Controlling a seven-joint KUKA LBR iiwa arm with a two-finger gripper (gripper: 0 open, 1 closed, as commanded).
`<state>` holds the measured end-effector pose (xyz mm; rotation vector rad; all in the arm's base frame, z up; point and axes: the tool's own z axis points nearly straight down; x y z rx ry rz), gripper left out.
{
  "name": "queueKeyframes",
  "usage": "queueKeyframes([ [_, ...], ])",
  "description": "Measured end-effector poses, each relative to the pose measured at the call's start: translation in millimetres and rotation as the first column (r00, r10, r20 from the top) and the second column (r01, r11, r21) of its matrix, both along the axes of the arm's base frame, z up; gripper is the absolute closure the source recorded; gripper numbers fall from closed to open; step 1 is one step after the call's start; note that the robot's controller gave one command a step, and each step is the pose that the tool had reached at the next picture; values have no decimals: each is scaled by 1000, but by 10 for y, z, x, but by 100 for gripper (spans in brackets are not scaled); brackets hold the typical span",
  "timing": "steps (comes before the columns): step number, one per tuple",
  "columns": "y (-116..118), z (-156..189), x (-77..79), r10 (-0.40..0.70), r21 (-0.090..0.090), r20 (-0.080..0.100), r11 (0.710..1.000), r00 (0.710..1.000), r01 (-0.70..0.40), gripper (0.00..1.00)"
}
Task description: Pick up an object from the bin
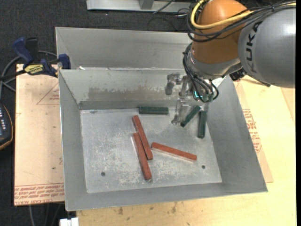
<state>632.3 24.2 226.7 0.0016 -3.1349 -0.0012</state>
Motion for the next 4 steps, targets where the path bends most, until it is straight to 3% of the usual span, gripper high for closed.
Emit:
queueKeyframes([
  [1, -193, -624, -211, -166, -1, 2, 986, 986, 166, 0],
  [2, -478, -1580, -1239, -277, -4, -6, 961, 961, 277, 0],
  [3, -466, -1534, -1187, -275, 0, 7, 961, 961, 275, 100],
  [4, -566, -49, -1403, -253, 2, 16, 967, 967, 253, 100],
])
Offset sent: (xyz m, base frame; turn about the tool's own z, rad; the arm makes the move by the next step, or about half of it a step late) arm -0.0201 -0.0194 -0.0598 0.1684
